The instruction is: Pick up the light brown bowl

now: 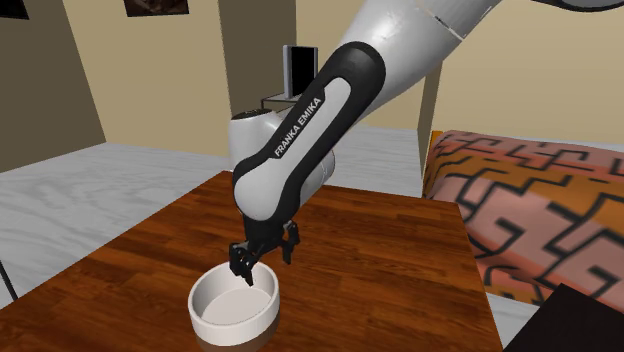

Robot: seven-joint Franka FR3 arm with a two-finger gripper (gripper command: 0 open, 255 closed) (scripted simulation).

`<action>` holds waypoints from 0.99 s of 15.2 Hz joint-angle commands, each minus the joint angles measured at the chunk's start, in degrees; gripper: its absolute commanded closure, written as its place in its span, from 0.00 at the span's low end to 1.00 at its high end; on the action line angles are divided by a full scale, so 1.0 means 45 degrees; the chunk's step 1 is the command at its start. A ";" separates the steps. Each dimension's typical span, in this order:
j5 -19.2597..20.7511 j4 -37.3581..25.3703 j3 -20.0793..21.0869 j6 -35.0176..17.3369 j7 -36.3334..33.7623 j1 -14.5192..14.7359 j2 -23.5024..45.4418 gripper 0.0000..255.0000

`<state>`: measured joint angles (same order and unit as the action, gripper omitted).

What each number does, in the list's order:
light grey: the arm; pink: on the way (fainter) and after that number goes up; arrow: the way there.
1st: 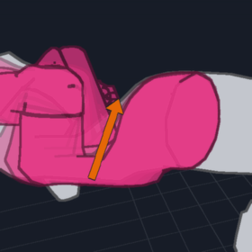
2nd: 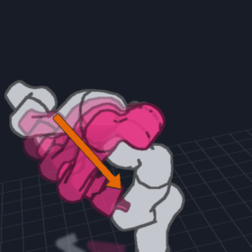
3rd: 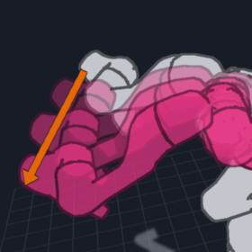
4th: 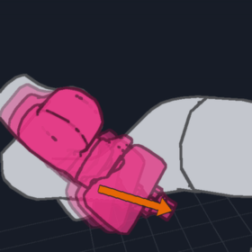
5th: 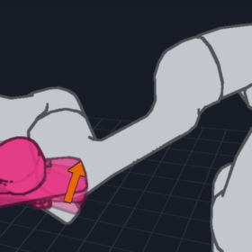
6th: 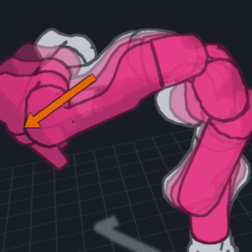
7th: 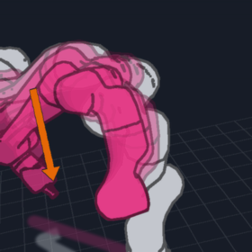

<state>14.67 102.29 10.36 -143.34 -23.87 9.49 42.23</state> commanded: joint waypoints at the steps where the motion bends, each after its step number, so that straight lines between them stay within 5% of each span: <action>1: 0.0045 -0.0086 -0.0047 -0.0138 -0.0042 0.0047 0.0221 0.00; 2: 0.0045 -0.0089 -0.0047 -0.0137 -0.0041 0.0047 0.0222 0.00; 3: 0.0042 -0.0113 -0.0045 -0.0119 -0.0043 0.0052 0.0229 1.00; 15: -0.0045 0.0051 0.0047 0.0148 0.0023 -0.0023 -0.0202 1.00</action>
<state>14.60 102.37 10.45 -143.09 -23.92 9.53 41.89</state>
